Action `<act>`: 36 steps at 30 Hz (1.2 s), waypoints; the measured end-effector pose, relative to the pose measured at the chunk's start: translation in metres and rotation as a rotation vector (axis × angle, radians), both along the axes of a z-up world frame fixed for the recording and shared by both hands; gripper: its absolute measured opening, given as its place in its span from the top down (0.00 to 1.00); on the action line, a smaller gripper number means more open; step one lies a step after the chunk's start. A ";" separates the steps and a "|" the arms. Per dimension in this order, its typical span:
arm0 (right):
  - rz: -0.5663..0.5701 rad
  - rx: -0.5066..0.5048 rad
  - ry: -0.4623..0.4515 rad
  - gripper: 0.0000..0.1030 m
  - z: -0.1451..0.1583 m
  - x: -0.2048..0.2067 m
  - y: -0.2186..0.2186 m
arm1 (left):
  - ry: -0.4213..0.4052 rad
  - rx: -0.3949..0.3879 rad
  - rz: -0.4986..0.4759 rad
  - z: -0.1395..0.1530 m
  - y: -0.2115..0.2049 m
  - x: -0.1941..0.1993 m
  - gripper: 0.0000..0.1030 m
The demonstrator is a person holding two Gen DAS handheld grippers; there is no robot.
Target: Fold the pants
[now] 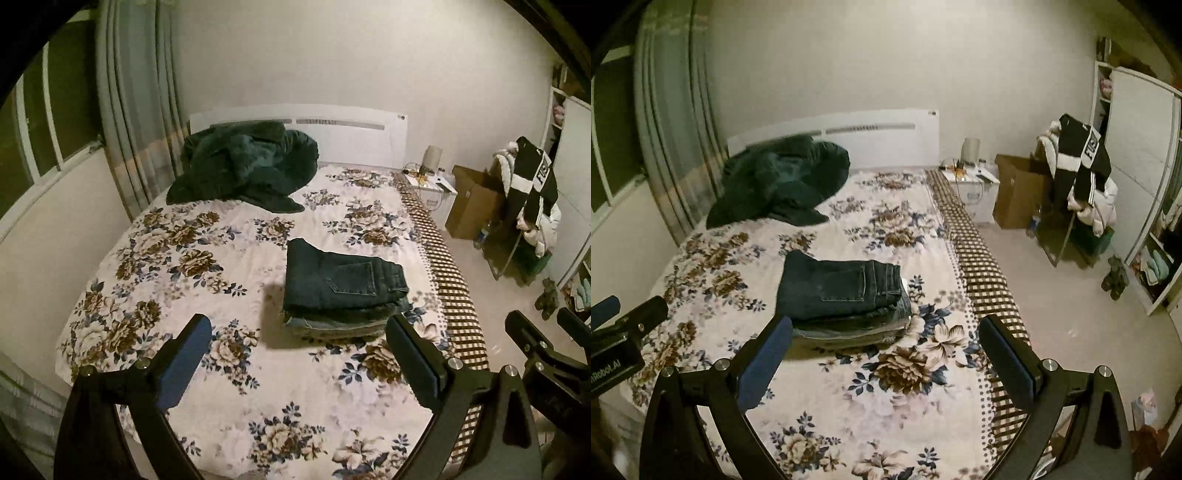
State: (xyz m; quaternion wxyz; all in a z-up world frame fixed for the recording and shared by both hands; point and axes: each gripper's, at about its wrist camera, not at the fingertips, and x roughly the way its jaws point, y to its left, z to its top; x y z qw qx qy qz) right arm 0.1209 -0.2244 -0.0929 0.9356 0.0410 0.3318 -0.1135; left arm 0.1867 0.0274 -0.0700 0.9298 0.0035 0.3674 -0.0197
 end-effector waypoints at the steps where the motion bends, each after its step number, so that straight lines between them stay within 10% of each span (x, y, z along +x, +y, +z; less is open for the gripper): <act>1: 0.005 0.002 -0.006 0.00 0.006 -0.011 0.001 | -0.010 -0.002 0.007 0.005 -0.001 -0.011 0.06; 13: 0.006 -0.033 -0.025 0.00 0.049 -0.091 0.015 | -0.050 -0.035 0.027 0.030 0.008 -0.055 0.00; 36: 0.018 -0.048 -0.043 0.00 0.074 -0.077 0.024 | -0.070 0.014 0.016 0.040 0.013 -0.076 0.00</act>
